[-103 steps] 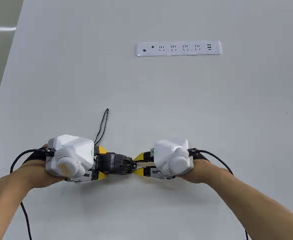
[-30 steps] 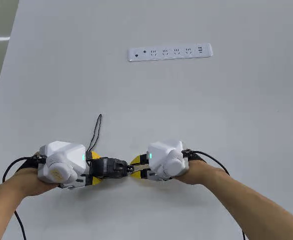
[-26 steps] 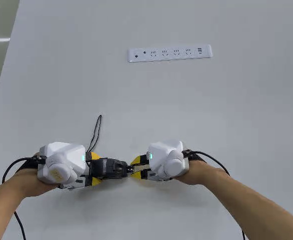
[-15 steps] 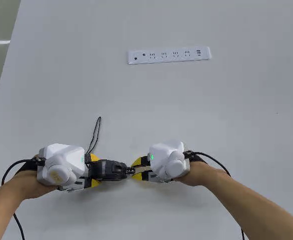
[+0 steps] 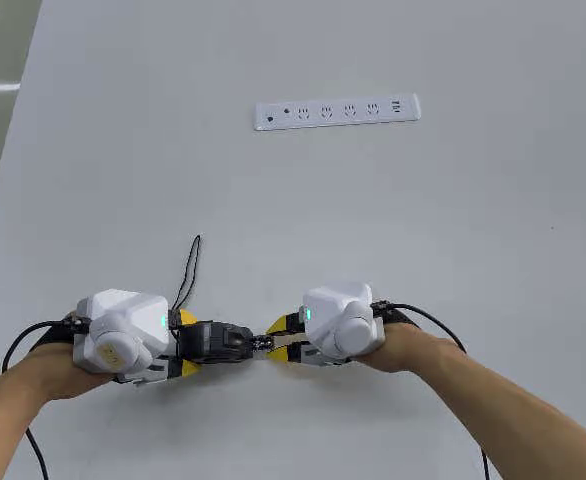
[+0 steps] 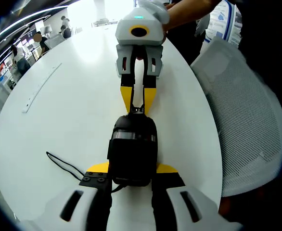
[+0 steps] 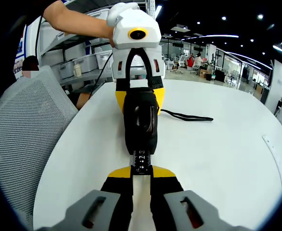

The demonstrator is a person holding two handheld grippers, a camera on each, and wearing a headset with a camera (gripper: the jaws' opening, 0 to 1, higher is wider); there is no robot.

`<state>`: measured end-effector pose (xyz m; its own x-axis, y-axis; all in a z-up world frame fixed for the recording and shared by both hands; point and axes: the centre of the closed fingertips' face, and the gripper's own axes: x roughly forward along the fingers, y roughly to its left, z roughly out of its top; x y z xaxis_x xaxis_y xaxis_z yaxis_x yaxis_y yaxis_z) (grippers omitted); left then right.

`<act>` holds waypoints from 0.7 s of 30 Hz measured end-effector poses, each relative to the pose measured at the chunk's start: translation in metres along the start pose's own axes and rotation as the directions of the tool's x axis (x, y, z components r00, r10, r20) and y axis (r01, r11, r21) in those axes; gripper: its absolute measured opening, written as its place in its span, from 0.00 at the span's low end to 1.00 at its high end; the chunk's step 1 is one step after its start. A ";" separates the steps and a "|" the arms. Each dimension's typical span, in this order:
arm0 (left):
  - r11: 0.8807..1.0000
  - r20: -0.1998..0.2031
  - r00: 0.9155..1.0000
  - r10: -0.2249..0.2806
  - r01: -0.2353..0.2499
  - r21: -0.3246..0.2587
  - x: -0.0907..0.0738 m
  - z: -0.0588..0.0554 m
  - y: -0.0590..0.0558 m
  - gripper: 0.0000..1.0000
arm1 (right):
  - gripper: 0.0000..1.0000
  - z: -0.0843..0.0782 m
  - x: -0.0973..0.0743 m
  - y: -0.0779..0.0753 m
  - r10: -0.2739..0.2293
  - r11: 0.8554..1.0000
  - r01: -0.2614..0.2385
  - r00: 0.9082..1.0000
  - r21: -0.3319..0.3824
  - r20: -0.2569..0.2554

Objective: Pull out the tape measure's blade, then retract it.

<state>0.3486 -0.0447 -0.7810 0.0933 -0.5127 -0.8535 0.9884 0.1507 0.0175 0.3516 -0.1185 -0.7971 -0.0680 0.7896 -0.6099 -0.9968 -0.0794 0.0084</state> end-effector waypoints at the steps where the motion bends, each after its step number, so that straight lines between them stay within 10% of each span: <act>1: 1.000 0.000 1.000 0.000 0.000 0.000 0.000 0.000 0.000 0.27 | 0.10 0.000 0.000 0.000 0.000 1.000 0.000 1.000 0.002 0.000; 21: 1.000 -0.005 1.000 0.000 0.000 -0.003 0.000 -0.001 0.001 0.27 | 0.10 -0.004 -0.010 0.000 0.004 1.000 -0.004 1.000 0.007 0.002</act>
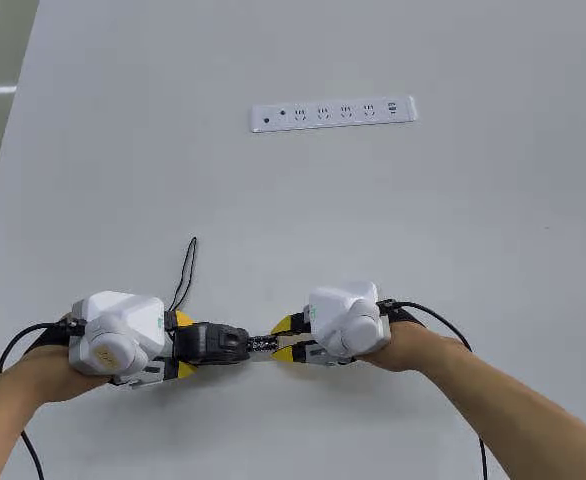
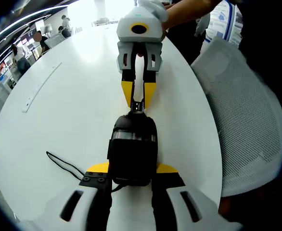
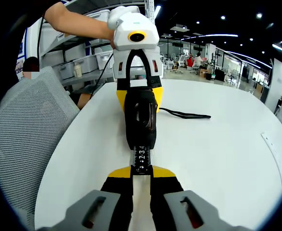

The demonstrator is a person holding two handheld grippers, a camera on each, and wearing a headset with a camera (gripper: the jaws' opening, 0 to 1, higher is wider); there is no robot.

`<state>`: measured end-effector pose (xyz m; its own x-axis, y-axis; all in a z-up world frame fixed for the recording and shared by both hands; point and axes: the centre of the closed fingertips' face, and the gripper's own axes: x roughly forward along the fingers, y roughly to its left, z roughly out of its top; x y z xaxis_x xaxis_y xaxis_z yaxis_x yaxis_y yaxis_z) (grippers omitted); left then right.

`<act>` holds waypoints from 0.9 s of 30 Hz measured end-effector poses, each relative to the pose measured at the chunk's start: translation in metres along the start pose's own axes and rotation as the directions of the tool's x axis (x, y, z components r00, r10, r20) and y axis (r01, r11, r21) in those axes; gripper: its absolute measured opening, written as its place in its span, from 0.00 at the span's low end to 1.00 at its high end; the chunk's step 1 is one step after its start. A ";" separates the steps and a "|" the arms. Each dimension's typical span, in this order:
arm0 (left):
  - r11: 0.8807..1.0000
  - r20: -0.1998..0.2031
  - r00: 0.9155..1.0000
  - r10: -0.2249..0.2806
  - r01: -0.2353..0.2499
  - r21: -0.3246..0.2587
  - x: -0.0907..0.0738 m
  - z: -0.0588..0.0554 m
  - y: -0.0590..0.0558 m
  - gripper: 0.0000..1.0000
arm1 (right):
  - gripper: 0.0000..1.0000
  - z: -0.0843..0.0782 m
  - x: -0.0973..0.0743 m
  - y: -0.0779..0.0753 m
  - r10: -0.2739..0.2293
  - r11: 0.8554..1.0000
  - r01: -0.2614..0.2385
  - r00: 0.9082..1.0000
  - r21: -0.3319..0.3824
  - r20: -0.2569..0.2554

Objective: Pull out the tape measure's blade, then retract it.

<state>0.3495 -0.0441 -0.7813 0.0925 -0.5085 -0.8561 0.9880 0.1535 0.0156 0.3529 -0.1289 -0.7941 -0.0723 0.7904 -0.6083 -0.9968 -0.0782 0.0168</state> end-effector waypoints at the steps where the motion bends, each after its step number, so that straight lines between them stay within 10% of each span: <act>1: 1.000 0.000 1.000 0.000 0.000 -0.001 0.000 0.000 0.000 0.27 | 0.10 0.000 -0.001 0.000 0.000 1.000 0.000 1.000 -0.001 0.000; 27: 1.000 0.001 1.000 0.002 -0.002 -0.010 0.000 0.000 -0.001 0.27 | 0.10 -0.007 -0.012 -0.001 -0.004 1.000 0.004 1.000 -0.016 -0.008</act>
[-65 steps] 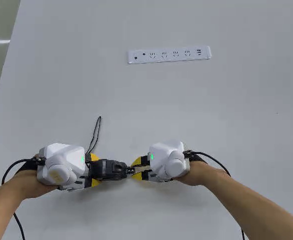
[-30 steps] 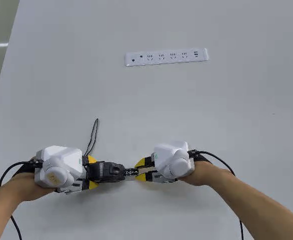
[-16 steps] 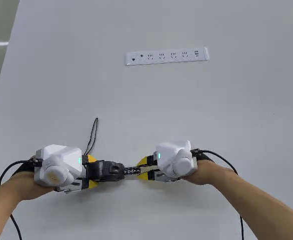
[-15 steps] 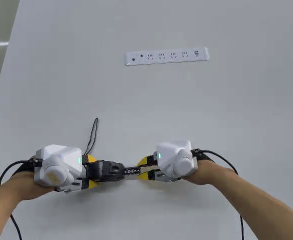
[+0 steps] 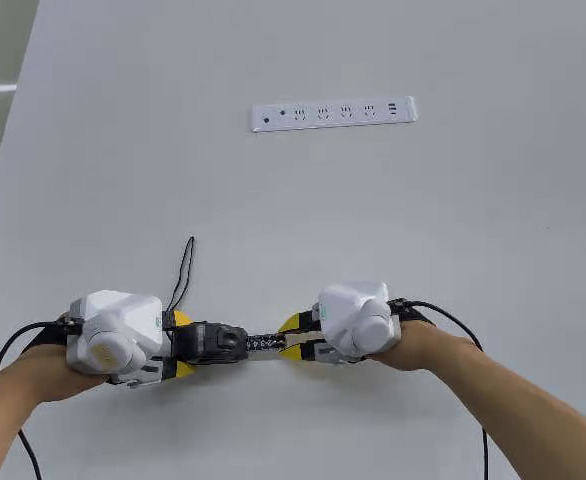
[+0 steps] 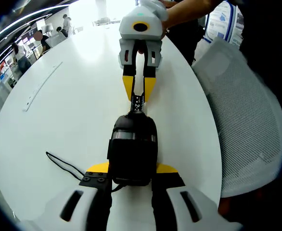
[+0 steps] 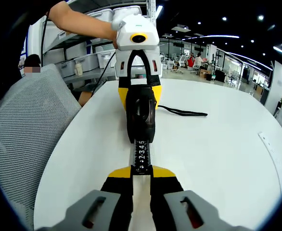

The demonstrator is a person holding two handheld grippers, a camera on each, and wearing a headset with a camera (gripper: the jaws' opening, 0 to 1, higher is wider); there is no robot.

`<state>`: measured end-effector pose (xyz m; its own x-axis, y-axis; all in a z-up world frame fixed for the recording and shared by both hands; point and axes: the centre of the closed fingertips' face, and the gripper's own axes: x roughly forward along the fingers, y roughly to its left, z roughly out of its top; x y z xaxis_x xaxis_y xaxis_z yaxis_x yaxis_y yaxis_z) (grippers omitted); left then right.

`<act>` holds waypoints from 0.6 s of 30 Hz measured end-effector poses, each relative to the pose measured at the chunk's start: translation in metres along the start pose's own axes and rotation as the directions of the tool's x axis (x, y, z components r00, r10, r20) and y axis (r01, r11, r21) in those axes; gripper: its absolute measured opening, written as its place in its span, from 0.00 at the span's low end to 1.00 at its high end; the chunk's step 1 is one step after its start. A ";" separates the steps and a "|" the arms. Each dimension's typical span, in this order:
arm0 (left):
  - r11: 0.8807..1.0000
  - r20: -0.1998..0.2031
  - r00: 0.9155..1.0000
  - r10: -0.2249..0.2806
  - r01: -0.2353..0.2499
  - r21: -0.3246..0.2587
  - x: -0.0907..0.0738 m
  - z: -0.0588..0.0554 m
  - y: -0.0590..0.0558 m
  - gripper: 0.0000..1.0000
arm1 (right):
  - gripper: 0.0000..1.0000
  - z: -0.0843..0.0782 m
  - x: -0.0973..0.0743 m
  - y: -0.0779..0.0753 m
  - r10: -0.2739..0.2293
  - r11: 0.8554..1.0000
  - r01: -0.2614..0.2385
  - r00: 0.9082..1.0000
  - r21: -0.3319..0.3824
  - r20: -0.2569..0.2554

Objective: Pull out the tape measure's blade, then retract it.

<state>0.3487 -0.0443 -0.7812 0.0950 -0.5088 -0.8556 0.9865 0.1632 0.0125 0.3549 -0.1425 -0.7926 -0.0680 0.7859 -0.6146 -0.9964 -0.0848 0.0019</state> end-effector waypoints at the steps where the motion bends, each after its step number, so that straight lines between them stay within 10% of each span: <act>1: 1.000 -0.001 1.000 0.000 0.000 0.000 0.000 0.000 0.000 0.27 | 0.10 0.000 -0.001 0.000 0.000 1.000 0.000 1.000 0.000 0.000; 18: 1.000 0.000 1.000 0.000 0.000 -0.002 0.000 0.000 0.000 0.27 | 0.10 -0.005 -0.008 0.000 -0.004 1.000 0.004 1.000 0.000 -0.004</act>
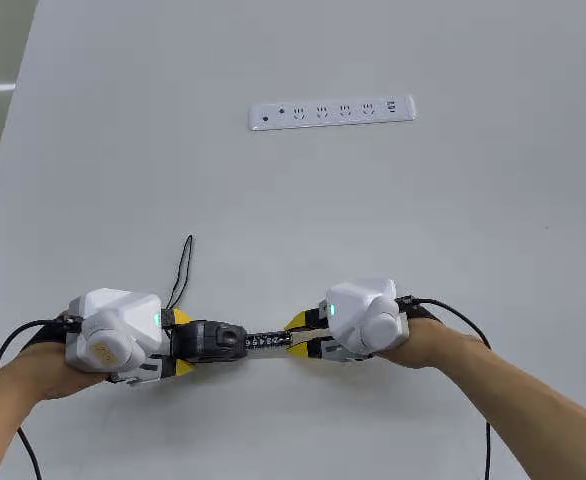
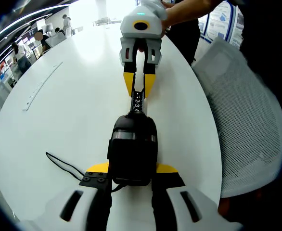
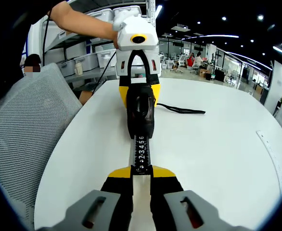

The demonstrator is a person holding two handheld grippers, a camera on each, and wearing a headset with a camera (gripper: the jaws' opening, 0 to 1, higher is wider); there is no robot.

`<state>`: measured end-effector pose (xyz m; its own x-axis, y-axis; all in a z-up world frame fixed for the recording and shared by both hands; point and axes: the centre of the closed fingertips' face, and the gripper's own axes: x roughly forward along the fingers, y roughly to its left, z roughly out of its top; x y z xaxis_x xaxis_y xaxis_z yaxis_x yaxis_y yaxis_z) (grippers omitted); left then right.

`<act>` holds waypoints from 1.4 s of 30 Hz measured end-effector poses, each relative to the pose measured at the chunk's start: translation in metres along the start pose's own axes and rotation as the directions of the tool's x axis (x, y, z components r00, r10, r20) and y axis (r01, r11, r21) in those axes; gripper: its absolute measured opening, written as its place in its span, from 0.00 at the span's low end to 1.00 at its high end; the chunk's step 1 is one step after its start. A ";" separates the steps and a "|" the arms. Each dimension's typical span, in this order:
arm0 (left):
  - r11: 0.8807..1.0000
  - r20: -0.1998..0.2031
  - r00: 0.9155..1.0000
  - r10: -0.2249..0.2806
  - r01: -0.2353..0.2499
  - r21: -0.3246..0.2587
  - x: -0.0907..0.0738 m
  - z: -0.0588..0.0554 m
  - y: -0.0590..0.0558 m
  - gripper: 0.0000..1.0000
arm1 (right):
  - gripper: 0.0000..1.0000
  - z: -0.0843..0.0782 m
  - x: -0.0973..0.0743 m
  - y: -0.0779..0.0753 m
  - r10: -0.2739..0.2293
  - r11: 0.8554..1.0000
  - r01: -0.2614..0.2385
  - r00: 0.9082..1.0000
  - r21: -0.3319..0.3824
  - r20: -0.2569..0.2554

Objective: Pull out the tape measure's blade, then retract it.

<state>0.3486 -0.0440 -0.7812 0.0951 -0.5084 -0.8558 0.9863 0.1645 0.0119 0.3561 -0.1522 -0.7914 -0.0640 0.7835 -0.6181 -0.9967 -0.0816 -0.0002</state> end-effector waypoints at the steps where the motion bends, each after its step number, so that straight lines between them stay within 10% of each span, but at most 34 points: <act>1: 1.000 0.000 1.000 0.000 0.000 0.000 0.000 0.000 0.000 0.27 | 0.10 0.000 -0.001 0.000 -0.001 1.000 0.001 1.000 0.000 0.001; 42: 1.000 -0.003 1.000 0.002 -0.002 -0.002 -0.001 0.000 0.000 0.27 | 0.10 -0.007 -0.017 0.000 0.003 0.999 -0.004 1.000 0.034 0.030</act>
<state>0.3490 -0.0434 -0.7803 0.0964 -0.5059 -0.8572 0.9859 0.1667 0.0125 0.3575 -0.1697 -0.7866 -0.0683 0.8012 -0.5944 -0.9976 -0.0637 0.0288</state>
